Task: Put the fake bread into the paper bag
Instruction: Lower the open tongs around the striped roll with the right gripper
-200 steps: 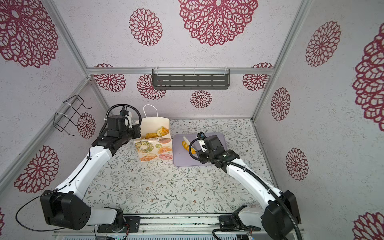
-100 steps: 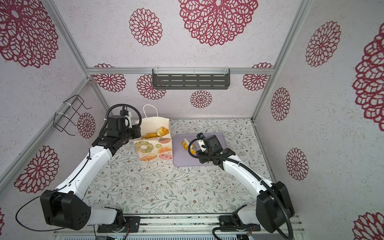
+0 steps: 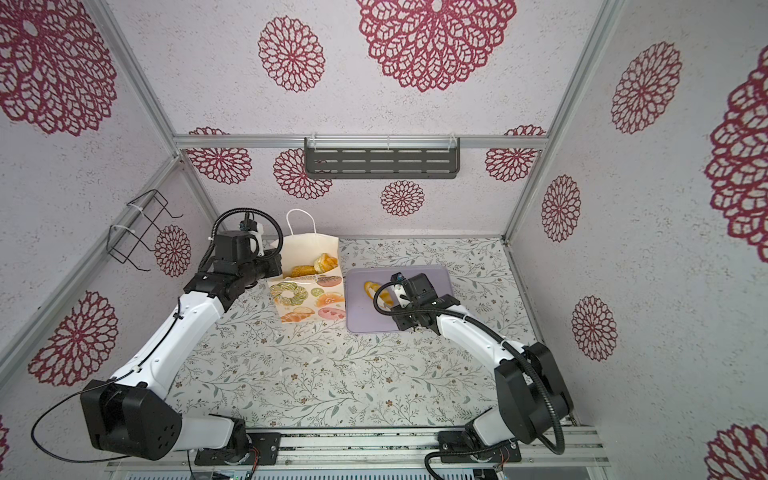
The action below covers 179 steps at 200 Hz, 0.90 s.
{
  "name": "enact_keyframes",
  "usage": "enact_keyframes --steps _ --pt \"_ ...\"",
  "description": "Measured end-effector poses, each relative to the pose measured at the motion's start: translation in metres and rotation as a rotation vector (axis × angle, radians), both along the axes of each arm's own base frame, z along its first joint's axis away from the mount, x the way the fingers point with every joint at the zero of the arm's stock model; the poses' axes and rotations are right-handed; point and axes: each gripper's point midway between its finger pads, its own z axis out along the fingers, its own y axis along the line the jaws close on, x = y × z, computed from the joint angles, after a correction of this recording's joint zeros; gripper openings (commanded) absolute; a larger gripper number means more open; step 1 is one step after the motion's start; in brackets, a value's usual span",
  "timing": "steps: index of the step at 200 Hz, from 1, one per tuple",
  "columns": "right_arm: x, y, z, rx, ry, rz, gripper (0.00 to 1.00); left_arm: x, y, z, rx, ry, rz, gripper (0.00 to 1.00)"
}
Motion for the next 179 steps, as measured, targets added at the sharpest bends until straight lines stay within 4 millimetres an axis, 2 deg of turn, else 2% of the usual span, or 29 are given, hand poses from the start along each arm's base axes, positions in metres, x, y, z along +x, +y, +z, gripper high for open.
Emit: enact_keyframes --steps 52,135,179 --pt "0.000 0.003 -0.014 -0.007 0.041 0.010 0.51 0.000 0.000 0.000 0.000 0.000 0.000 0.00" --pt "0.013 0.020 -0.018 0.013 0.081 0.035 0.48 0.000 0.000 0.000 0.000 0.000 0.000 0.00" --pt "0.011 0.019 -0.026 0.001 0.110 0.036 0.46 0.000 0.000 0.000 0.000 0.000 0.000 0.00"
